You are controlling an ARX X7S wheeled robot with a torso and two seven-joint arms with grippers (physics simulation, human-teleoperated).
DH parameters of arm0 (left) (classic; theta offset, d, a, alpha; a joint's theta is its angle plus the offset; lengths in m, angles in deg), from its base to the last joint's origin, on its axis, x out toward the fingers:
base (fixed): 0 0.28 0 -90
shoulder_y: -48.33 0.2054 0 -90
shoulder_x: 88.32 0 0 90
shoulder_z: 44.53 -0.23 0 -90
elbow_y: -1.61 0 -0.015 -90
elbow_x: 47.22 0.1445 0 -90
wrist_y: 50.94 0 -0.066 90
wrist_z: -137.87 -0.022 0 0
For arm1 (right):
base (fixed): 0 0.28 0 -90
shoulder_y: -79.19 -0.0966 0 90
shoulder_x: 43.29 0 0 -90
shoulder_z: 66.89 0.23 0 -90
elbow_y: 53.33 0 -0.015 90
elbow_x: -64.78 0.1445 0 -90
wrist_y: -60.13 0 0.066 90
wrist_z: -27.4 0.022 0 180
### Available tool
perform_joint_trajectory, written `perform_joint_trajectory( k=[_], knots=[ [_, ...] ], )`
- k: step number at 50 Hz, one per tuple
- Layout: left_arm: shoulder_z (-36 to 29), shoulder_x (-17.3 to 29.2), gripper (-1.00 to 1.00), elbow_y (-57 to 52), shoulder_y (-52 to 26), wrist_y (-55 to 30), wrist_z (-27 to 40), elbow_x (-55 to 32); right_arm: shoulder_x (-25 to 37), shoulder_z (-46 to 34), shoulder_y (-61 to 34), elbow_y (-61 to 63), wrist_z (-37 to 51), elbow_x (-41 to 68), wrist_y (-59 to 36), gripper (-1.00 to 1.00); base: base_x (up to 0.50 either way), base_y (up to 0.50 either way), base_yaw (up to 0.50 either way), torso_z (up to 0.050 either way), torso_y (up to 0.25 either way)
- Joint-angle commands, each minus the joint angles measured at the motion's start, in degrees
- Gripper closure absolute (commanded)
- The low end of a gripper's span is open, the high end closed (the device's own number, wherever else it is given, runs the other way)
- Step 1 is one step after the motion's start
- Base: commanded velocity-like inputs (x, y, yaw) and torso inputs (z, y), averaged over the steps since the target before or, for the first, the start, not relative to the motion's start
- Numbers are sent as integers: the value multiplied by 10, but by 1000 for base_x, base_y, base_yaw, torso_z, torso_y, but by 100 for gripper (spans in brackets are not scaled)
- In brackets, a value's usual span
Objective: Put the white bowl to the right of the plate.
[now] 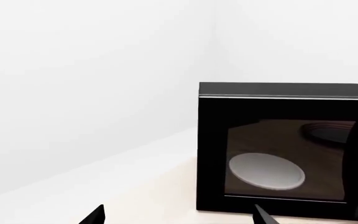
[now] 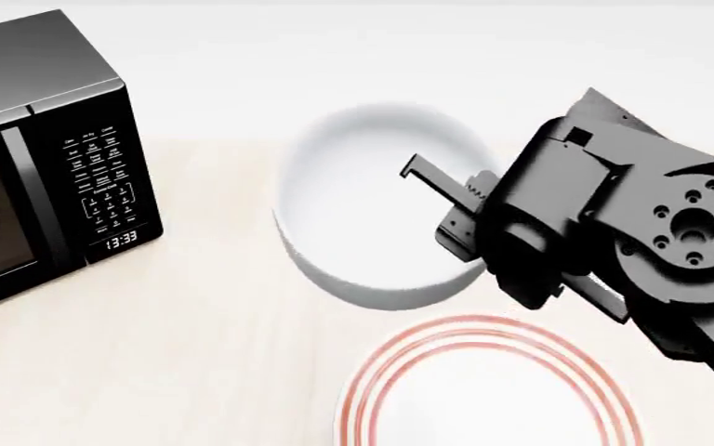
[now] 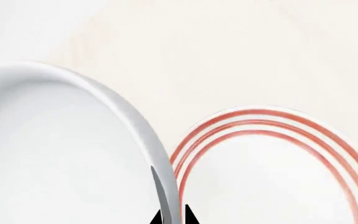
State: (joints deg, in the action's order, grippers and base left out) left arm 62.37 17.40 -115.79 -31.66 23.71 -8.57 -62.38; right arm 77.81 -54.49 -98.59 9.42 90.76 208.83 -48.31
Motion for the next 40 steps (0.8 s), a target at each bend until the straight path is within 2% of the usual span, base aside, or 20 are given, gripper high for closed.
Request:
perform_joint_trajectory(
  k=[1, 10, 17, 40],
  knots=[
    [-7, 2, -100, 3, -3, -1, 1, 2, 42, 25, -5, -114, -35, 36, -40, 100, 0, 0, 0, 0, 0],
    [-12, 3, -100, 7, -6, -3, 5, 6, 88, 31, -2, -175, -48, 49, -58, 100, 0, 0, 0, 0, 1],
    [-12, 4, -100, 8, -6, -3, 7, 5, 137, 45, 11, -158, -31, 68, -35, 100, 0, 0, 0, 0, 0],
    [-20, 7, -100, 12, -10, -4, 13, 9, 240, 63, 37, -151, -21, 88, -19, 100, 0, 0, 0, 0, 0]
  ],
)
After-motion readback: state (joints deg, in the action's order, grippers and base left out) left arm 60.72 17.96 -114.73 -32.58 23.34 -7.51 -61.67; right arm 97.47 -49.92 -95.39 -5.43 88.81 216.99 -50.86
